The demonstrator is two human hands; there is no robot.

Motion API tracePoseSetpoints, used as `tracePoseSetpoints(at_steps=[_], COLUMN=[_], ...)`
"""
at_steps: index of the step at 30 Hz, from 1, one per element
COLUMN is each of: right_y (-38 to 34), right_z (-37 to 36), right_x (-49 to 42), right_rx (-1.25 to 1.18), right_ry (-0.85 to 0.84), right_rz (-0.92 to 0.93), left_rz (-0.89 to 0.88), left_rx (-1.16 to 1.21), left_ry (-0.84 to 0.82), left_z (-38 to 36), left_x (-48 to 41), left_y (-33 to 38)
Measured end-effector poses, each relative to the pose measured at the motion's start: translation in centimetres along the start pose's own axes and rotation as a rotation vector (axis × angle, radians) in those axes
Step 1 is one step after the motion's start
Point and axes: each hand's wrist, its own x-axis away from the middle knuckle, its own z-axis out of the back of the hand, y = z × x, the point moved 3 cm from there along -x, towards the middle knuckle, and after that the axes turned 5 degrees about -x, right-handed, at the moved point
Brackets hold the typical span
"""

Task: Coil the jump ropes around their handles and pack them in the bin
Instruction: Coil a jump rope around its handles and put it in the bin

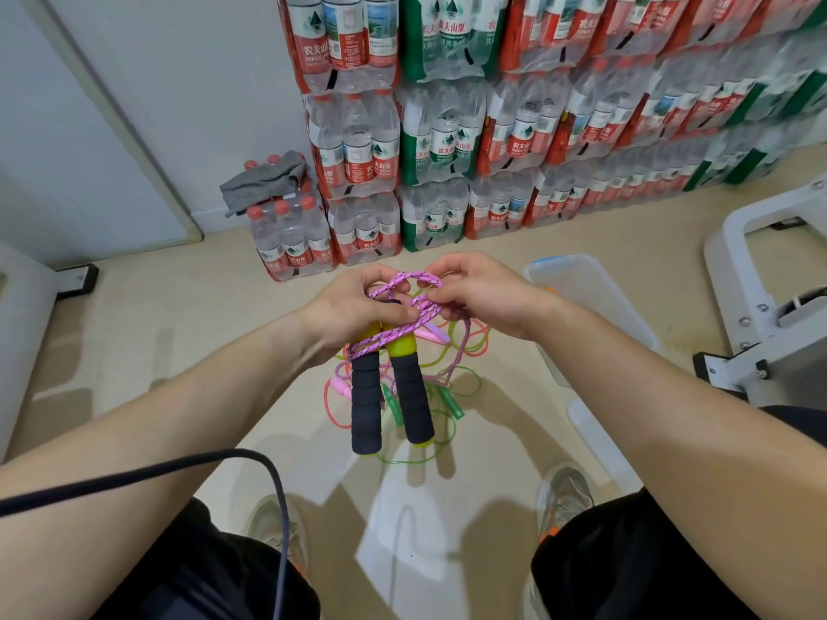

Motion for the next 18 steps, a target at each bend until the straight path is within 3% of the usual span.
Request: tracePoseSetpoints(at_steps=[7,13,18], right_y=[0.0,0.1,-0.1], right_z=[0.3,-0.3,-0.6], right_x=[0.0,0.3,0.2], right_rx=[-0.116,-0.078,0.105], right_ry=[-0.031,-0.037,0.054], right_rz=[-0.032,0.077,0.191], left_rz=[0.066,0.069,0.091], left_rx=[0.239,0.359,0.410], left_ry=[-0.154,-0.142,-0.010], left_z=[-0.2,-0.2,0.8], left_x=[0.3,0.3,0.3], left_y=[0.2,0.3,0.6])
